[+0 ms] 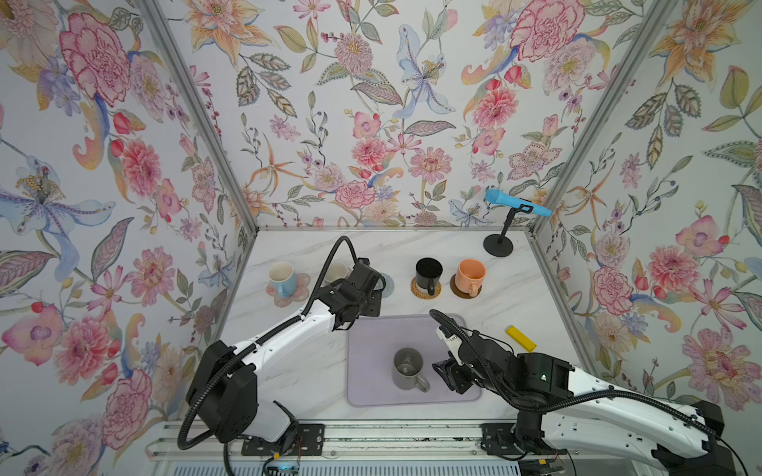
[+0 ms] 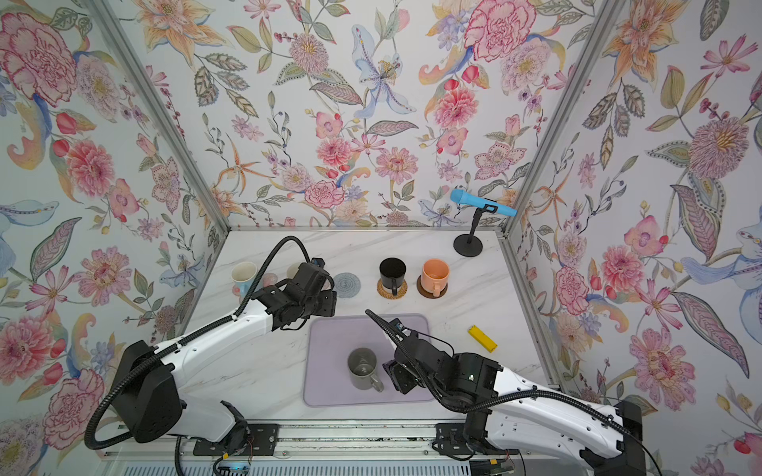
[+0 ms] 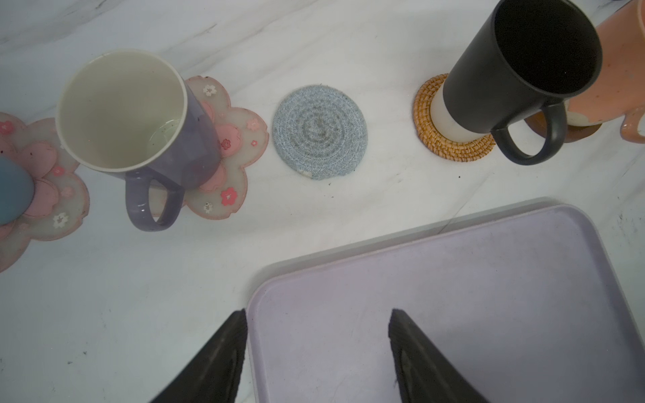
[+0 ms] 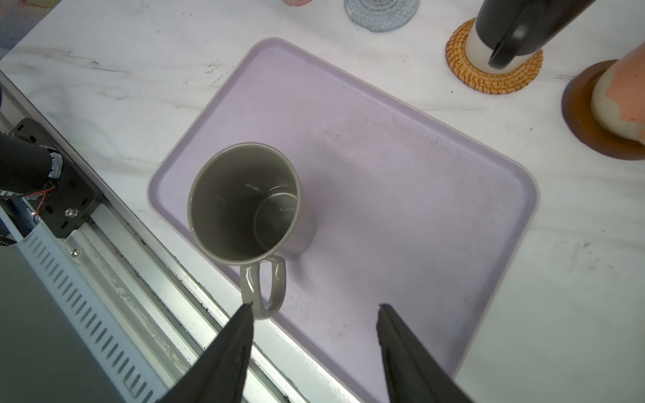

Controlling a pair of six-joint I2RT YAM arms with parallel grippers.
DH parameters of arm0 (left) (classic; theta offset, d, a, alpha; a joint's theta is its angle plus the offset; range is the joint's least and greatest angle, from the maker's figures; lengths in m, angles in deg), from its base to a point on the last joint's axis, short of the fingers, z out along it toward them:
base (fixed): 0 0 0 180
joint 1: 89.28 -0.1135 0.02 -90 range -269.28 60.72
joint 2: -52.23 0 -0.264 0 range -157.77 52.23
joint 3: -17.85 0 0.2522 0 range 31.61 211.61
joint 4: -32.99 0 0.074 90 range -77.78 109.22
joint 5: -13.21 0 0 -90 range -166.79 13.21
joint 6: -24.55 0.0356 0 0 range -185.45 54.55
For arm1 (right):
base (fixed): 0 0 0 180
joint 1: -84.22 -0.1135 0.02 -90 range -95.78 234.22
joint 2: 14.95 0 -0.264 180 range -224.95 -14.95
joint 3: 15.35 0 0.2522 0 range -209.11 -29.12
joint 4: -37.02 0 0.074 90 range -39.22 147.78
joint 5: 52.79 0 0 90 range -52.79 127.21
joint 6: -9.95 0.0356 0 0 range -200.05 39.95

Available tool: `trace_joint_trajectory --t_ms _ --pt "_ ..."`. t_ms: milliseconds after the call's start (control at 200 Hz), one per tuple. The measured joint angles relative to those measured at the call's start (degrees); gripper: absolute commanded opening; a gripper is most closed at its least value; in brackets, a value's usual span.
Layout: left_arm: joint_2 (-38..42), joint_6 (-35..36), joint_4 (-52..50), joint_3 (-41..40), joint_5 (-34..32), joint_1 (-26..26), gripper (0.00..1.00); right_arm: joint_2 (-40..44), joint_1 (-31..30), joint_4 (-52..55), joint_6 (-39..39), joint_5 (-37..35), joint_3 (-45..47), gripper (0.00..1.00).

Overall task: Place cups on coasters
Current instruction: Pick up the cup from the tray.

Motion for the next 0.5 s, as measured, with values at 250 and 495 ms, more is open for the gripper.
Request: trace_joint_trajectory --t_ms 250,495 --pt "1.11 -0.24 -1.27 -2.62 -0.20 0.00 0.68 -2.67 -1.68 -0.63 -0.26 3.93 1.92 0.59" --pt "3.72 -0.66 -1.70 -4.35 -0.44 0.00 0.68 -3.93 -2.19 -2.95 -0.46 7.67 3.72 0.58"
